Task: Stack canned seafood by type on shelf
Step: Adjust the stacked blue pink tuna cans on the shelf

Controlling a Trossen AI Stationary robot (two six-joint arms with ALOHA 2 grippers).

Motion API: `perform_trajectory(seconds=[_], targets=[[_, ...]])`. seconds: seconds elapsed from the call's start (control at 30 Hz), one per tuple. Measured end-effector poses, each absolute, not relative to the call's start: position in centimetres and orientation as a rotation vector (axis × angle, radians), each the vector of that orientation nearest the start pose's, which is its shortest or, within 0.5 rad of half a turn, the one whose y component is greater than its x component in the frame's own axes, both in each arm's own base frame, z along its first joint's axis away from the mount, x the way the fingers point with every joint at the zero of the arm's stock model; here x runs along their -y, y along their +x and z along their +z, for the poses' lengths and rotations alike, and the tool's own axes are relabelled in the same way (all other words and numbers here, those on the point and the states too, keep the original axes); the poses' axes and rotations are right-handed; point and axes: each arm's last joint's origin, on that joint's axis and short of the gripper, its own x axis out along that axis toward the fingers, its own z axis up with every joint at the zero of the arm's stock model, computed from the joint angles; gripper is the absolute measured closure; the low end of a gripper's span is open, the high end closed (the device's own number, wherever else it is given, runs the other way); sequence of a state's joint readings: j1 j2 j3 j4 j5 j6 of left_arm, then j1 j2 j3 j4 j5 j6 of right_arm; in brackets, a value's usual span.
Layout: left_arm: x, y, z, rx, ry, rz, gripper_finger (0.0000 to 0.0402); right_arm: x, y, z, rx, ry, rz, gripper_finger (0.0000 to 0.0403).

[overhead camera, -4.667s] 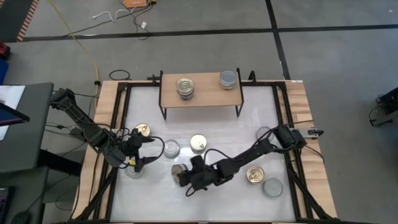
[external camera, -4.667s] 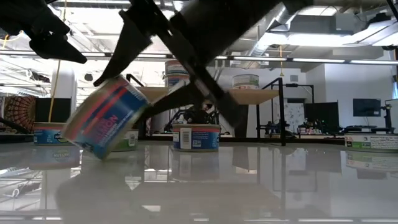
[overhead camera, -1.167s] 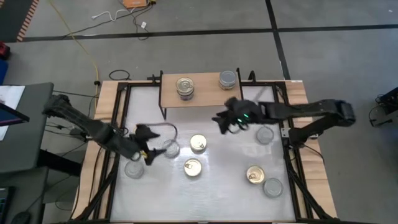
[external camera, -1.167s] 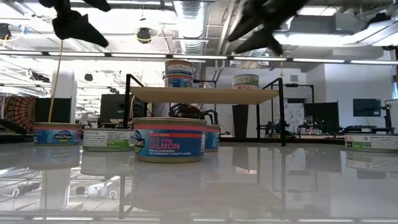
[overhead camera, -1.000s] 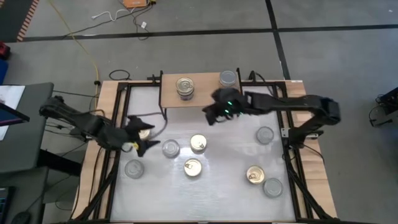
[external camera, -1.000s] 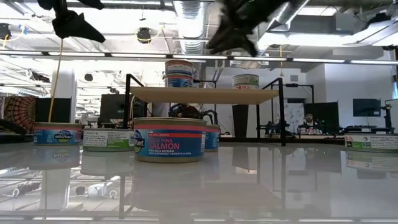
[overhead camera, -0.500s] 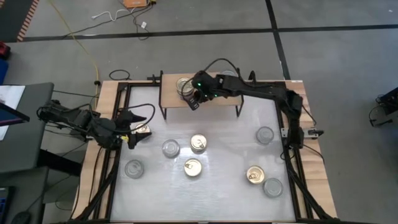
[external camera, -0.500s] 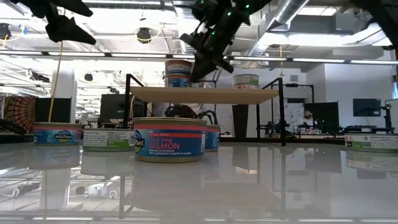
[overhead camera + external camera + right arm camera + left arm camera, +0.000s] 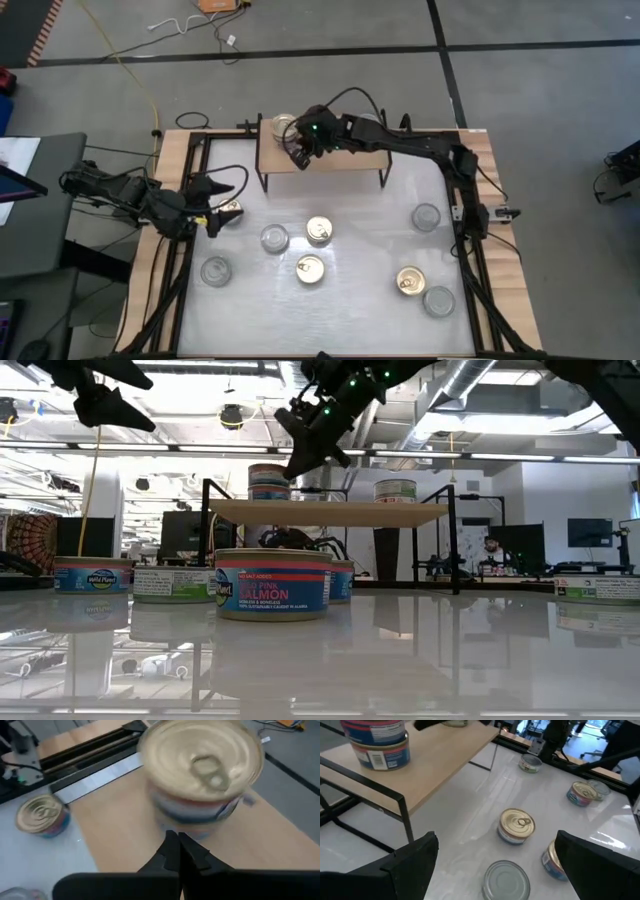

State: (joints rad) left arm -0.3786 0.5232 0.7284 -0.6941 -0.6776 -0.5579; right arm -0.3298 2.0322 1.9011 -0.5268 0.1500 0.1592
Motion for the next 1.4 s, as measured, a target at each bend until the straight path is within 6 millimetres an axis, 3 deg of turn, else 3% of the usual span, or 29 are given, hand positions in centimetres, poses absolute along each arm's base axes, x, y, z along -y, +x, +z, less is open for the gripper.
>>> perform_trajectory(seconds=[0.33,0.63,1.13,1.4], targets=[[1.9,9.8,30.2,-0.317,-0.294,0.423,0.0020,16.5,42.4,31.0,-0.690,0.245,-0.538,0.0383],[1.8,9.8,30.2,-0.313,-0.284,0.436,0.0020,17.8,42.5,30.9,-0.621,0.240,-0.560,0.0383],[1.8,9.8,30.1,-0.318,-0.280,0.437,0.0020,17.4,43.5,31.9,-0.507,0.163,-0.421,0.0383],[1.8,9.7,30.0,-0.332,-0.274,0.441,0.0020,18.0,42.7,31.2,-0.564,0.302,-0.528,0.0384]])
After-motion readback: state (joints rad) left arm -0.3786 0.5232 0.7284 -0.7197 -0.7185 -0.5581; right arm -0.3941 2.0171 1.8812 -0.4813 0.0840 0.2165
